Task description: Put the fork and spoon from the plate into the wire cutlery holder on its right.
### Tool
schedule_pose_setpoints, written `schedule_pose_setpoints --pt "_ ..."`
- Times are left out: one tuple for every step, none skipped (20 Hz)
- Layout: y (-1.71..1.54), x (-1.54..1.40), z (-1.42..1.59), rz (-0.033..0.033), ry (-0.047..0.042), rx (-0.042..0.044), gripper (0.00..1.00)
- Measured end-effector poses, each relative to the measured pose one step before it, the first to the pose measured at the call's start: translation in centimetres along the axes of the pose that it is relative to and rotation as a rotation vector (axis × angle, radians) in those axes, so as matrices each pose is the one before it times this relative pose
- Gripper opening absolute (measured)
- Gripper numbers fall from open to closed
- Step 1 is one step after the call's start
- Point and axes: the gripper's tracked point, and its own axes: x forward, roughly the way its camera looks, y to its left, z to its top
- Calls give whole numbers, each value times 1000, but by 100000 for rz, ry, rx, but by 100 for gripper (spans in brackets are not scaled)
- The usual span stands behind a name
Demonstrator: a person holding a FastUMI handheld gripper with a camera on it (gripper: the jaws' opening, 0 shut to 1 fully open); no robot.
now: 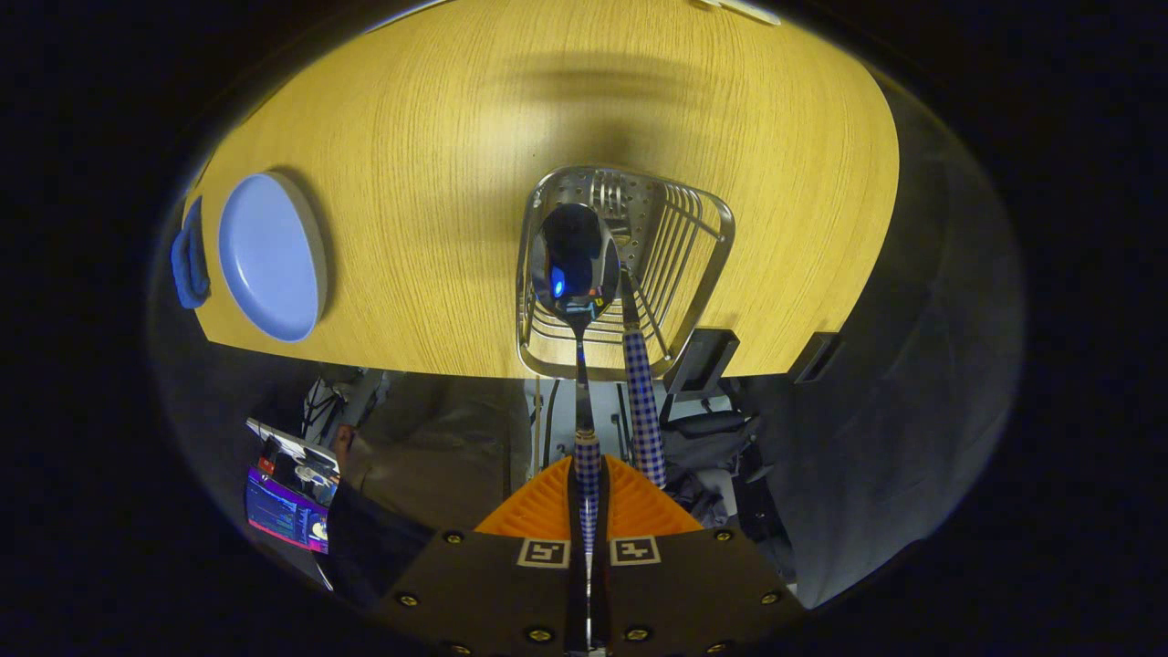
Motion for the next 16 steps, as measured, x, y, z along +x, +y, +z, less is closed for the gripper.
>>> schedule_pose_setpoints --pt "-35 -87 355 1 1270 199 2" --pt "65 -10 478 137 1068 634 2" --pt "-120 81 356 -92 1202 28 2" --pt "-258 66 122 -573 1749 46 2" --pt "-255 44 141 -650 1711 -41 2" --pt "-247 -281 325 -1139 731 -108 2" --pt "30 -69 419 -760 77 -535 2" --pt "63 -145 427 -530 225 -969 2" --pt "13 -25 297 -957 254 -709 2" --pt "23 -34 208 -1268 568 -923 4" --pt "57 -61 -1 -753 907 -704 4" --pt "13 -9 74 -16 948 -536 4" --pt "74 -147 200 -230 869 -46 4" --pt "146 -213 73 756 864 291 8" --pt "99 185 57 393 619 -128 8" --pt "-85 63 104 -568 97 -158 9"
